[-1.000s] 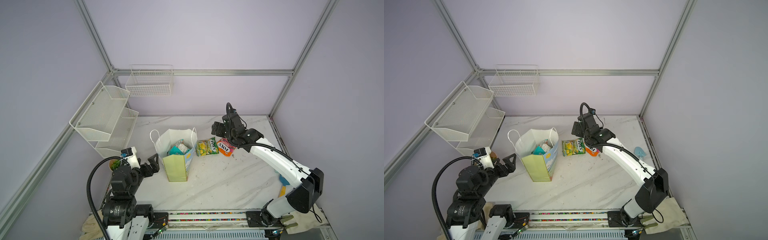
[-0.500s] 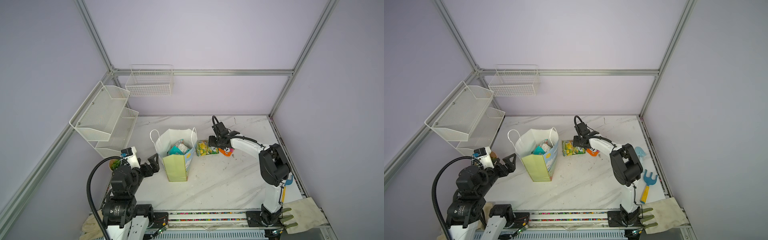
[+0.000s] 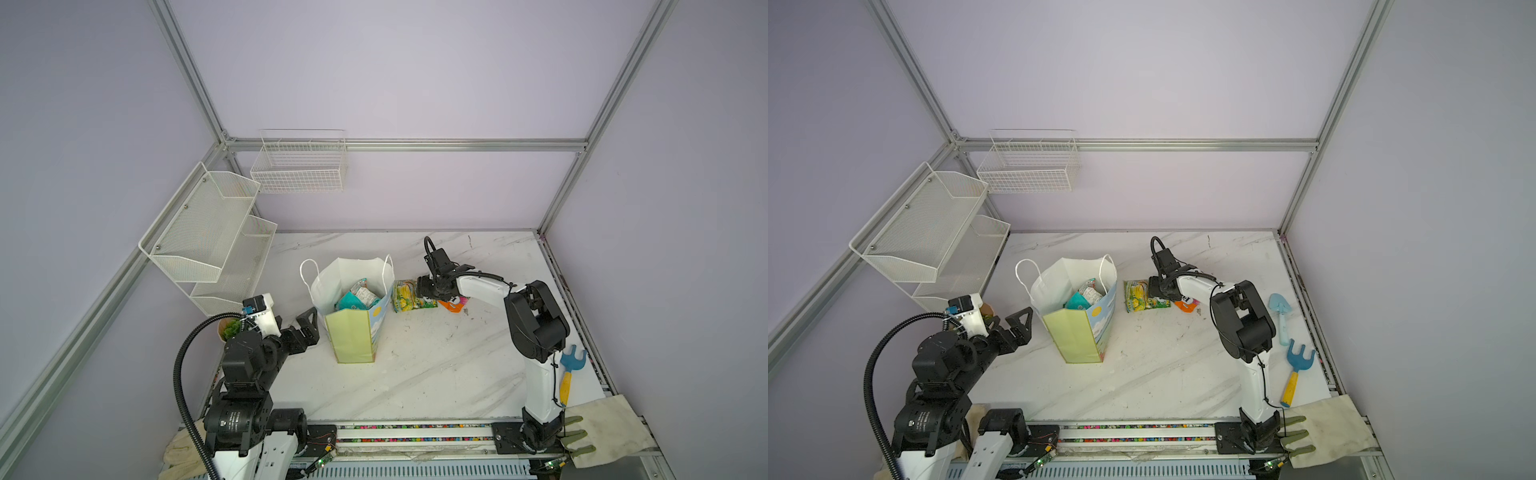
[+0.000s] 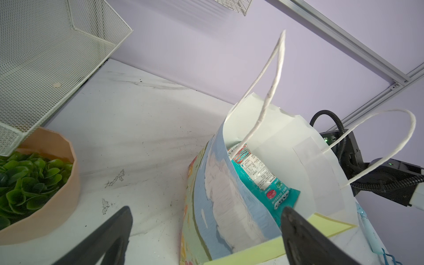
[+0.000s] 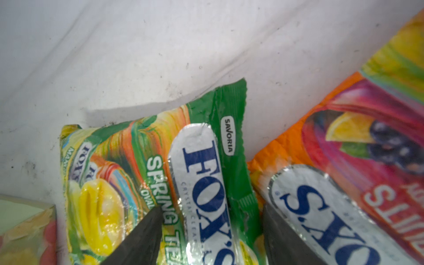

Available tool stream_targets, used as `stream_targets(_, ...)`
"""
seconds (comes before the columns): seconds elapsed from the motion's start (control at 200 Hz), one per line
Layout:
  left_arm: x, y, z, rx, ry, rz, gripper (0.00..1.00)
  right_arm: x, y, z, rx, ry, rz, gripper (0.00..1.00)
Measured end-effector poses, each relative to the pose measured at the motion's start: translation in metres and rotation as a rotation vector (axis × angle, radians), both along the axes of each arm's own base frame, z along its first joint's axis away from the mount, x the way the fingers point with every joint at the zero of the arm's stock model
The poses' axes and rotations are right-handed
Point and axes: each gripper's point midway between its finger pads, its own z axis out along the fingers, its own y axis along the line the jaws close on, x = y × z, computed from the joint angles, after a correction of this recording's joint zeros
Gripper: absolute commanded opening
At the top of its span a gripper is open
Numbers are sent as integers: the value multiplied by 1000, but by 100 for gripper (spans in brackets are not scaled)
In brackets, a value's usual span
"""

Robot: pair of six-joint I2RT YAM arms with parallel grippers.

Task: Place the snacks into the paper bag
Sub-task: Pick up the snack from the top-center of the table.

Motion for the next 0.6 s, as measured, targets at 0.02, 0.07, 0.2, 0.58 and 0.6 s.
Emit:
stream_targets(0.02, 0, 0, 0, 0, 0, 0, 100, 0, 1, 0, 5, 1, 5, 64)
stream_targets(0.07, 0, 0, 0, 0, 0, 0, 100, -2, 3, -1, 21, 5, 14, 61)
stream_targets(0.2, 0, 0, 0, 0, 0, 0, 100, -4, 9, -4, 63, 7, 35, 37)
stream_targets(0.58, 0, 0, 0, 0, 0, 0, 100, 0, 14, -1, 106, -9, 16, 0)
stream_targets(0.6, 0, 0, 0, 0, 0, 0, 100, 0, 13, -1, 106, -10, 16, 0)
